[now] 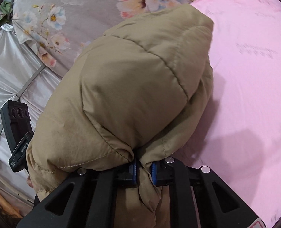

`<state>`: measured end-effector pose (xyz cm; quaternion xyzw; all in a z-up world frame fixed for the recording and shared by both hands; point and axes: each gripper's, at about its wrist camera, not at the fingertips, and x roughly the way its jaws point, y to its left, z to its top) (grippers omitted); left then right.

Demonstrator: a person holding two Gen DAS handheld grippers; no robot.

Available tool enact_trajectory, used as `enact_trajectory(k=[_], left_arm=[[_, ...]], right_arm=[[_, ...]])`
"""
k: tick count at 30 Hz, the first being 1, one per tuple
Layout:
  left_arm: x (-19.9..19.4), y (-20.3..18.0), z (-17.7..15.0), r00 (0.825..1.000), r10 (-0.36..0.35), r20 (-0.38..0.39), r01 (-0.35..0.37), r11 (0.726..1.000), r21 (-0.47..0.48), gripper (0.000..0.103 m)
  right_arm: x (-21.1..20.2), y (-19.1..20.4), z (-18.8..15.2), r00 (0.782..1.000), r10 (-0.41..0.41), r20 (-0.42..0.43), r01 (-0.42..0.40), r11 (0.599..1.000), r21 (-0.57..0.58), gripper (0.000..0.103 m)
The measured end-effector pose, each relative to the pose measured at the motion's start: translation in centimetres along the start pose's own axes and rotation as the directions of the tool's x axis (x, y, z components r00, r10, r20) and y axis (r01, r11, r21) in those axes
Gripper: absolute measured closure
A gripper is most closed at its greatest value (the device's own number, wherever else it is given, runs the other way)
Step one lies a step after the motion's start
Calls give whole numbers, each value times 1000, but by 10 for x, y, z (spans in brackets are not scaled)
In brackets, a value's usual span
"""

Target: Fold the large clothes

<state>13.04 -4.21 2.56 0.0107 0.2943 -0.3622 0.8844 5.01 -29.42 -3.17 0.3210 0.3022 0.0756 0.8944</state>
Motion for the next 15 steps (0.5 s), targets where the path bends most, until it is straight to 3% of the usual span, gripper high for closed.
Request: enact_trajectory(k=[7, 15], left_arm=[[15, 34, 44, 992, 65, 104, -70, 996, 48, 27], [53, 93, 72, 983, 136, 122, -139, 990, 21, 34]], right_arm=[[48, 23, 58, 999, -6, 45, 10, 996, -91, 89], [118, 37, 109, 998, -44, 53, 53, 981, -186, 89]])
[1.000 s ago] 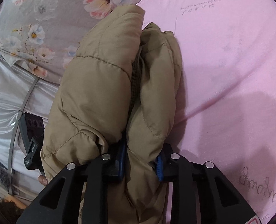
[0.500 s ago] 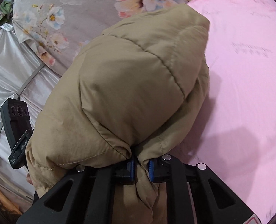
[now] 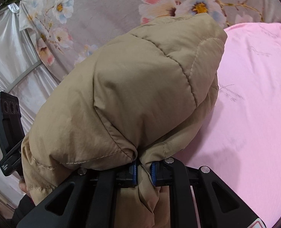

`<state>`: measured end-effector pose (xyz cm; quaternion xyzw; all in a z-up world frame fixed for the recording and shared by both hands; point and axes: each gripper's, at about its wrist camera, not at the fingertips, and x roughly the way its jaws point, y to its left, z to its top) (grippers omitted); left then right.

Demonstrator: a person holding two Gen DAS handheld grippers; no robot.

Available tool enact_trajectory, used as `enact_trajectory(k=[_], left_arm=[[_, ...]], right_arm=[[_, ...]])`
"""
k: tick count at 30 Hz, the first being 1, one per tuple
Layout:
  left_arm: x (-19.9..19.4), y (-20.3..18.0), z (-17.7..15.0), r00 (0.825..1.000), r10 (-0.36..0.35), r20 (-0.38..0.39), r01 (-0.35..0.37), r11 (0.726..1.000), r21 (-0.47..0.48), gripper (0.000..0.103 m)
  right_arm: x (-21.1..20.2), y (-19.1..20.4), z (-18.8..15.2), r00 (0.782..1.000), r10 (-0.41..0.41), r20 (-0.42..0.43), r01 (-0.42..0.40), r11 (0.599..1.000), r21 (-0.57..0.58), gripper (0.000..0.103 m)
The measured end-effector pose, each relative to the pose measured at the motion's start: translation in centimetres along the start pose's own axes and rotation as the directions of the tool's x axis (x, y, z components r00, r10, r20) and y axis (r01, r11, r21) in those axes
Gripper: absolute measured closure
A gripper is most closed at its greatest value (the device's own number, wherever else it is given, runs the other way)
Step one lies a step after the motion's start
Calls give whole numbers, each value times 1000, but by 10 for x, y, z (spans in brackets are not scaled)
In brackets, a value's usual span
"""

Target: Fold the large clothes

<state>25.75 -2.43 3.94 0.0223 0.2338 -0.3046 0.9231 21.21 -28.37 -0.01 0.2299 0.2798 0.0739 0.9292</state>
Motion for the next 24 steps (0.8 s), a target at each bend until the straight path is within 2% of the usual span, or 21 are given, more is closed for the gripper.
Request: enact_trajectory(k=[3, 5, 6, 8, 11, 12, 13, 14, 16, 19, 22, 24], left_arm=[[17, 17, 4, 1000, 21, -3, -21, 1000, -9, 34], [28, 27, 4, 1000, 20, -18, -21, 1000, -12, 45], [35, 29, 3, 999, 42, -34, -42, 999, -6, 48], [44, 31, -1, 995, 88, -46, -87, 996, 15, 48], [45, 31, -7, 992, 114, -59, -113, 993, 15, 45], [43, 30, -9, 988, 134, -71, -133, 991, 17, 41], [41, 30, -10, 984, 156, -84, -155, 988, 17, 33], [38, 30, -11, 978, 181, -108, -180, 984, 12, 30], [31, 34, -14, 962, 222, -161, -227, 974, -14, 15], [17, 41, -16, 936, 251, -247, -277, 958, -77, 15], [5, 37, -8, 927, 251, -278, -294, 948, -123, 15], [0, 25, 0, 919, 274, -282, -315, 943, -110, 15]], right_arm=[[27, 1, 14, 1000, -12, -13, 12, 1000, -19, 89], [41, -4, 16, 999, -27, -36, 26, 999, -21, 89], [49, -8, 17, 998, -40, -52, 39, 999, -18, 89], [54, -17, 13, 996, -54, -68, 54, 999, -6, 88], [49, -32, 5, 994, -71, -87, 72, 997, 10, 85], [43, -36, 2, 991, -95, -96, 96, 995, 11, 83], [36, -39, 0, 988, -117, -102, 119, 993, 14, 79], [25, -40, -2, 984, -146, -102, 148, 989, 13, 75], [-1, -37, -5, 973, -222, -71, 222, 975, -7, 75], [-41, -15, -1, 950, -311, 33, 313, 949, -47, 74], [-56, 24, 11, 958, -272, 94, 281, 954, -104, 74], [-55, 48, 15, 963, -249, 103, 262, 953, -153, 74]])
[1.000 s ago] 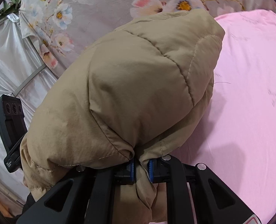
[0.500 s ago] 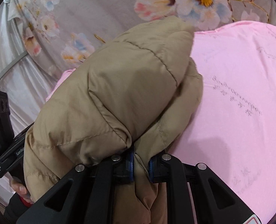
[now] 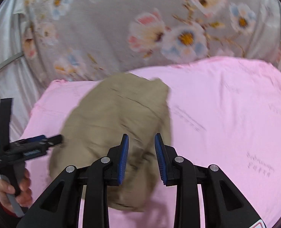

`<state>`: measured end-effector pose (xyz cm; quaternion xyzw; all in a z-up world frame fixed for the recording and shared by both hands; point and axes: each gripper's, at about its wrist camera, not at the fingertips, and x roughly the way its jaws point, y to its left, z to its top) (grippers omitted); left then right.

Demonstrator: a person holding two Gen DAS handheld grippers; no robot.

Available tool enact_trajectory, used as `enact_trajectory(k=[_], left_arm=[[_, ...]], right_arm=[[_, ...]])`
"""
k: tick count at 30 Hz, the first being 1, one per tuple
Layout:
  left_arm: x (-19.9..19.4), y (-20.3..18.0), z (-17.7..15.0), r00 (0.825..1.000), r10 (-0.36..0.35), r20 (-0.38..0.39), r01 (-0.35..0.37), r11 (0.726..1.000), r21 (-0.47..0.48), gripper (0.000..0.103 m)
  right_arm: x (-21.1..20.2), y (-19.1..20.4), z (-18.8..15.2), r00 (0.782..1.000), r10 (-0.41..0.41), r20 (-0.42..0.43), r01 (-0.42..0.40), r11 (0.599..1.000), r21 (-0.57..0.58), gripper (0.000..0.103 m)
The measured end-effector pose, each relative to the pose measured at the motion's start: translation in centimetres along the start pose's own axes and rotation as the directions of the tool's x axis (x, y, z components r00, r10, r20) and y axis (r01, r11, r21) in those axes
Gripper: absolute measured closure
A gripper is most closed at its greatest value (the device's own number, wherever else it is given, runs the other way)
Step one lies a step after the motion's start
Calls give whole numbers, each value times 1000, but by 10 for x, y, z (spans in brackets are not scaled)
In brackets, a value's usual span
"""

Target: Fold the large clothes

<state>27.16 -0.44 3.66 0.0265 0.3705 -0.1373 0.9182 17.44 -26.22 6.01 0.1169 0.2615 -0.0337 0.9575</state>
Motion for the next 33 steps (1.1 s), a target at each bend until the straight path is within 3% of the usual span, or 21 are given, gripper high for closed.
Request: enact_trajectory(k=[3, 9, 16, 33], left_arm=[[-9, -20, 3, 998, 58, 17, -58, 998, 31, 15], [14, -36, -6, 988, 154, -19, -153, 988, 37, 15], [35, -27, -21, 991, 133, -22, -134, 991, -24, 8], [51, -33, -34, 982, 178, 62, -180, 983, 23, 5]], right_arm=[[12, 32, 10, 1000, -28, 12, 29, 998, -56, 74], [54, 39, -8, 994, -94, -52, 91, 995, -50, 74], [70, 23, -35, 994, -97, -57, 97, 995, -10, 74], [87, 22, -55, 990, -141, -12, 140, 989, -55, 73]])
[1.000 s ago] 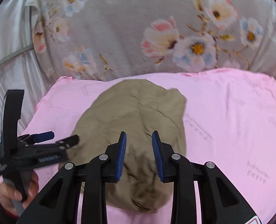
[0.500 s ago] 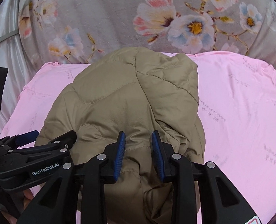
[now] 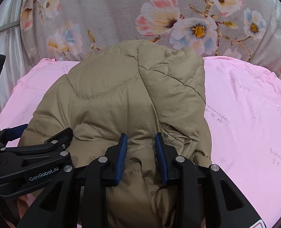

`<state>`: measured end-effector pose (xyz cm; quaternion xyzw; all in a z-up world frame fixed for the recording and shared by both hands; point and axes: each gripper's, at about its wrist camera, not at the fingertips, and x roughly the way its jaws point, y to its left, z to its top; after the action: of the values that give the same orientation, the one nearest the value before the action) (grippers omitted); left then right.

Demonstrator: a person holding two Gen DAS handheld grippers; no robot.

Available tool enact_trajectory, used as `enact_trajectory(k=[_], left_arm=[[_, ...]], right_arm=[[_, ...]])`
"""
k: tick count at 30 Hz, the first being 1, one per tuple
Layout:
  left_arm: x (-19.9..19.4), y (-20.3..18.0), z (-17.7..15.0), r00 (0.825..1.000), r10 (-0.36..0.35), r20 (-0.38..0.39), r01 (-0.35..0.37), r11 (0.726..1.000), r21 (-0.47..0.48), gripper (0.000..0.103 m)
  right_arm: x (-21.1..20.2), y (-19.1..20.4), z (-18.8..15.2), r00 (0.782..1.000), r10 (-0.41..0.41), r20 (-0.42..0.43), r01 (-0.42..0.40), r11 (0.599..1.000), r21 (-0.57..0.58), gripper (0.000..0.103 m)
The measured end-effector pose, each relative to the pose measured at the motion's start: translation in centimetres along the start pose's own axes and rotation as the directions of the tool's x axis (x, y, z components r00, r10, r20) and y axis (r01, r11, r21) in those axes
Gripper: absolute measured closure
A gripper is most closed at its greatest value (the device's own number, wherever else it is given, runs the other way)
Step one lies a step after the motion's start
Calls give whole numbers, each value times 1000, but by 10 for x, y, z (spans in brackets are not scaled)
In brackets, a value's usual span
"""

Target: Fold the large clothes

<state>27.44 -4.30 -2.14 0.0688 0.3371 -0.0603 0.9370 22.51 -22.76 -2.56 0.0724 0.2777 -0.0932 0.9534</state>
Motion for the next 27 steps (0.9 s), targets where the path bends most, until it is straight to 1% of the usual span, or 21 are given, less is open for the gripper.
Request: enact_trajectory(k=[6, 8, 9, 10, 11, 12, 14, 15, 17, 19, 20, 21, 23, 27], left_arm=[[0, -2, -3, 1000, 12, 27, -13, 1000, 5, 5], [-1, 0, -3, 1000, -1, 31, 1, 1000, -5, 5], [-3, 4, 0, 1000, -23, 18, 23, 1000, -16, 5], [-5, 9, 5, 999, -50, -1, 50, 998, -33, 5], [-8, 14, 9, 997, -72, -8, 71, 996, -49, 6], [-13, 21, 16, 996, -85, 3, 85, 994, -72, 7], [-19, 26, 33, 998, -60, 34, 63, 995, -79, 7], [-20, 27, 45, 998, -35, 47, 38, 997, -74, 7], [-16, 23, 62, 998, -26, 60, 29, 998, -62, 7], [0, 15, 78, 999, -18, 39, 20, 999, -47, 7], [11, 8, 84, 1000, -15, 28, 16, 999, -30, 7], [17, 3, 86, 1000, -3, 28, 3, 1000, -21, 6], [27, -2, 86, 999, 8, 33, -8, 1000, -9, 5], [38, -4, 76, 997, -17, 74, 18, 1000, -16, 5]], right_arm=[[2, -3, 1, 1000, 11, -6, -11, 1000, 4, 73], [-1, -7, 4, 999, 34, -7, -34, 999, 14, 72], [-3, -9, 7, 999, 45, -14, -44, 999, 16, 73], [-9, -12, 15, 998, 67, -15, -66, 997, 35, 73], [-16, -17, 25, 996, 87, 9, -87, 995, 55, 73], [-24, -20, 36, 995, 85, 44, -88, 994, 62, 73], [-30, -21, 61, 995, 55, 81, -59, 997, 49, 73], [-26, -21, 73, 996, 53, 78, -57, 997, 45, 73], [-11, -24, 91, 996, 45, 74, -50, 997, 66, 73], [10, -30, 100, 999, 37, 35, -41, 992, 116, 73], [23, -33, 102, 999, 47, 9, -48, 988, 146, 73], [35, -36, 101, 999, 51, -14, -48, 985, 167, 73], [54, -39, 94, 998, 47, -35, -40, 984, 174, 73], [65, -47, 72, 997, 78, -1, -76, 977, 201, 73]])
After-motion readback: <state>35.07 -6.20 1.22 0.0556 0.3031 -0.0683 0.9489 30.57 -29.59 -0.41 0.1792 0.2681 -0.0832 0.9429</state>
